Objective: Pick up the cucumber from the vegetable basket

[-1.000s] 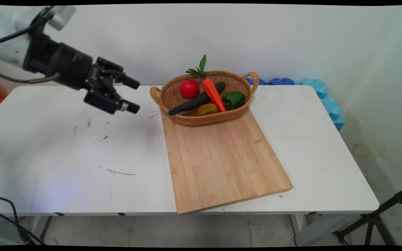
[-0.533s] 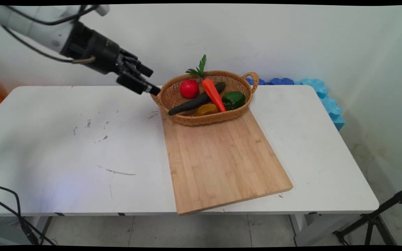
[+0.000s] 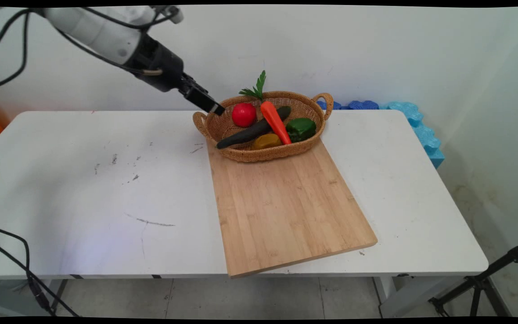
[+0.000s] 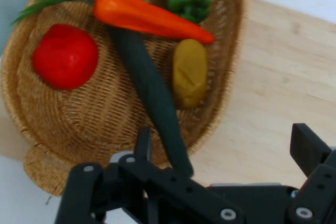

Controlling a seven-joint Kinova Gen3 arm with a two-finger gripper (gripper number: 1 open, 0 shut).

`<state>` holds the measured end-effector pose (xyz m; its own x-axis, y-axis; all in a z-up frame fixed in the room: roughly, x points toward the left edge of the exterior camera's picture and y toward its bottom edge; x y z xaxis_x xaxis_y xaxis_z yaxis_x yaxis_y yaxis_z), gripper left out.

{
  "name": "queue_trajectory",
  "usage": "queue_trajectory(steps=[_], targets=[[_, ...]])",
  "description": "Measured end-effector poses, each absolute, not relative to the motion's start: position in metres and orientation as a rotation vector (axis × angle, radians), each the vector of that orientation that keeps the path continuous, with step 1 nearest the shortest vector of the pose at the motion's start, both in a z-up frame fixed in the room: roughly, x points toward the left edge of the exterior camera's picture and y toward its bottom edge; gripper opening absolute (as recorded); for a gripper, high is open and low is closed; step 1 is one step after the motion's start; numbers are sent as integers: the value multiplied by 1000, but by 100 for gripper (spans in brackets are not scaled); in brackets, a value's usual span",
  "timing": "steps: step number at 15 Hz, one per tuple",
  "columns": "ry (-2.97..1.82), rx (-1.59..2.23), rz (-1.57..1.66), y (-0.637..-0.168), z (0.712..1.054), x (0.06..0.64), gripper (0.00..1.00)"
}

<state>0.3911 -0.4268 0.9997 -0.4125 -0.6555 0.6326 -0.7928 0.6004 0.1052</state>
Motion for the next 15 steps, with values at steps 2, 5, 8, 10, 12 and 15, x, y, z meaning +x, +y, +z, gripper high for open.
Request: queue_trajectory(steps=[2,5,8,10,12,15], targets=[[-2181,1204,275,-441,991,384,100],[-2173,1293,269,-462,976,374,100],[-2163,1370,259,-484,960,360,100],[-2161,1406,252,-498,950,349,100],[-2160,1436,249,-511,941,341,100],[-2162,1466,248,-527,929,331,100]])
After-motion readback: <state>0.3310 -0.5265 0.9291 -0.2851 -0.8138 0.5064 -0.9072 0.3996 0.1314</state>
